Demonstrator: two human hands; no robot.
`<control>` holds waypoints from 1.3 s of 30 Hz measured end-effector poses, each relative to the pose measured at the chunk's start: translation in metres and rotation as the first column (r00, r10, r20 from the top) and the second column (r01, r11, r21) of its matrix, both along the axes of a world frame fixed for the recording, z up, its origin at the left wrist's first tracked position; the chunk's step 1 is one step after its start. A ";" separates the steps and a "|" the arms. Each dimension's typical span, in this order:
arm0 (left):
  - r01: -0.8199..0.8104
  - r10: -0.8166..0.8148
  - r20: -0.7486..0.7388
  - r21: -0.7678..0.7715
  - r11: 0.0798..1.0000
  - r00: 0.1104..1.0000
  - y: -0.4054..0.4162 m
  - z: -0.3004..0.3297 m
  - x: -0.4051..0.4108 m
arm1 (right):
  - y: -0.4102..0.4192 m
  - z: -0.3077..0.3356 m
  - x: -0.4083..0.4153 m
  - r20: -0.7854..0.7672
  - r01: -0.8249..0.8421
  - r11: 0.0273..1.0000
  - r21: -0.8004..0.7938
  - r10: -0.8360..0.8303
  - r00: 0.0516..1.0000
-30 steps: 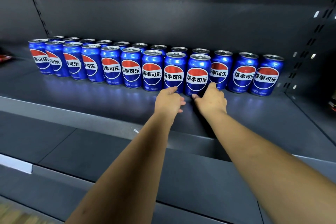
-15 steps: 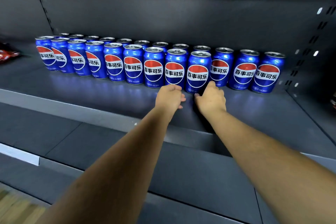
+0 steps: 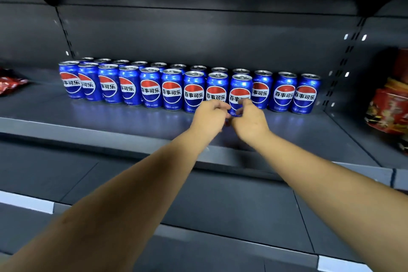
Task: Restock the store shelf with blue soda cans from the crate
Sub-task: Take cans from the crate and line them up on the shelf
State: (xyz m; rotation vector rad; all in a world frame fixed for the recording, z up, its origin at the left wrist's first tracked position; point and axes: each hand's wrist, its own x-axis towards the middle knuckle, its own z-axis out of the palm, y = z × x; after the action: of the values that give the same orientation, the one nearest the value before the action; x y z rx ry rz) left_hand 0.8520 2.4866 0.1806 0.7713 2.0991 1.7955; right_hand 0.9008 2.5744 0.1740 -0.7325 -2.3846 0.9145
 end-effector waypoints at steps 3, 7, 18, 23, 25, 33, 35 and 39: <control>0.033 -0.035 -0.084 -0.021 0.999 0.996 -0.026 0.006 0.006 | -0.027 0.007 0.006 -0.049 -0.037 0.999 -0.037 0.035 0.998; 0.100 -0.099 -0.052 0.016 0.995 0.994 -0.068 0.009 0.011 | -0.066 0.008 0.012 -0.106 -0.075 0.994 -0.083 0.066 0.992; 0.176 -0.179 0.125 0.036 0.984 0.976 -0.179 -0.015 0.027 | -0.164 -0.020 0.051 -0.117 -0.238 0.971 0.025 0.239 0.964; 0.215 -0.217 0.142 0.031 0.976 0.966 -0.213 -0.030 0.040 | -0.192 -0.035 0.072 -0.088 -0.281 0.957 0.066 0.286 0.954; 0.226 -0.227 0.126 0.023 0.974 0.966 -0.221 -0.038 0.047 | -0.200 -0.042 0.081 -0.086 -0.297 0.952 0.079 0.303 0.949; 0.290 -0.288 0.027 -0.063 0.955 0.957 -0.238 -0.063 0.078 | -0.200 -0.075 0.123 -0.081 -0.396 0.895 0.204 0.419 0.904; 0.301 -0.300 0.021 -0.099 0.949 0.954 -0.239 -0.073 0.089 | -0.197 -0.087 0.135 -0.059 -0.413 0.879 0.237 0.437 0.898; 0.326 -0.318 0.074 -0.178 0.928 0.945 -0.242 -0.097 0.114 | -0.191 -0.115 0.163 -0.019 -0.471 0.847 0.247 0.490 0.872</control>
State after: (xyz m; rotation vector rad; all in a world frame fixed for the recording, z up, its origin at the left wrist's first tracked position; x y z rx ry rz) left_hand 0.9655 2.2445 0.0837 0.9512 1.9437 1.4068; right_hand 1.0635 2.3830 0.0593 0.0080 -2.5892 0.8016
